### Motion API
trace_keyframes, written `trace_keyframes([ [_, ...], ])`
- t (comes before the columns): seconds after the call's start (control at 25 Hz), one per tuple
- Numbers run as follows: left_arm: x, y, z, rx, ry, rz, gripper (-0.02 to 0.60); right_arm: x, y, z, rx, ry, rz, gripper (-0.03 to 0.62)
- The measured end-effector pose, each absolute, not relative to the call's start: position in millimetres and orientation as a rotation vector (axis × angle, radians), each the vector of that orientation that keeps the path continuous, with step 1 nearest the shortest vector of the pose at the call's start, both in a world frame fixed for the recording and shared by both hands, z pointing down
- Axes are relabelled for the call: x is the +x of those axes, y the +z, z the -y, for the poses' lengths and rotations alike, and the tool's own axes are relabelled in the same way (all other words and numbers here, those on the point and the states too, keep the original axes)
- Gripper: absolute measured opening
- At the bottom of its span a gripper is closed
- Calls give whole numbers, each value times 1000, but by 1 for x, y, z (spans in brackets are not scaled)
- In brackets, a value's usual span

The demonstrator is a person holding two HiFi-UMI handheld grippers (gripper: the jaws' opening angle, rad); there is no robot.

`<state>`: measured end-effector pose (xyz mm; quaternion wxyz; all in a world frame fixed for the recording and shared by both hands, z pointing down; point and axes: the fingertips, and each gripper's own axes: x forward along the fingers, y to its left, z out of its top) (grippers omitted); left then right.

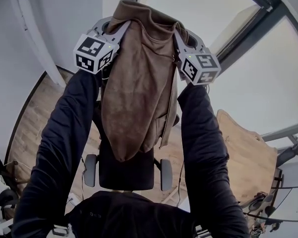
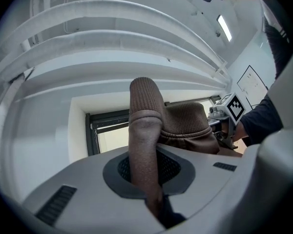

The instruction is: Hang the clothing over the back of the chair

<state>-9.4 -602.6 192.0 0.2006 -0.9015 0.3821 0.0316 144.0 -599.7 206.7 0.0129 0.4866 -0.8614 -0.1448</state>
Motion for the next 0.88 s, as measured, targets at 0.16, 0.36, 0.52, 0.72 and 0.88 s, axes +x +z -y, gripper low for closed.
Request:
trace_keyframes([
  [0.16,-4,214,626,-2541,57,-1075,32,149,228,621,1510,-436,2661,32],
  [0.36,0,254,652,-2593,24,-1078,32,154,266,643,1505,-368,2659,34],
  [0.52,3,288,671,-2645,-26,-1081,32,157,299,659,1480,-297,2651,34],
  [0.72,7,324,685,-2699,-76,-1071,34,164,332,670,1448,-257,2639,38],
  [0.88,9,346,692,-2741,-94,-1044,38,168,353,676,1417,-244,2636,41],
])
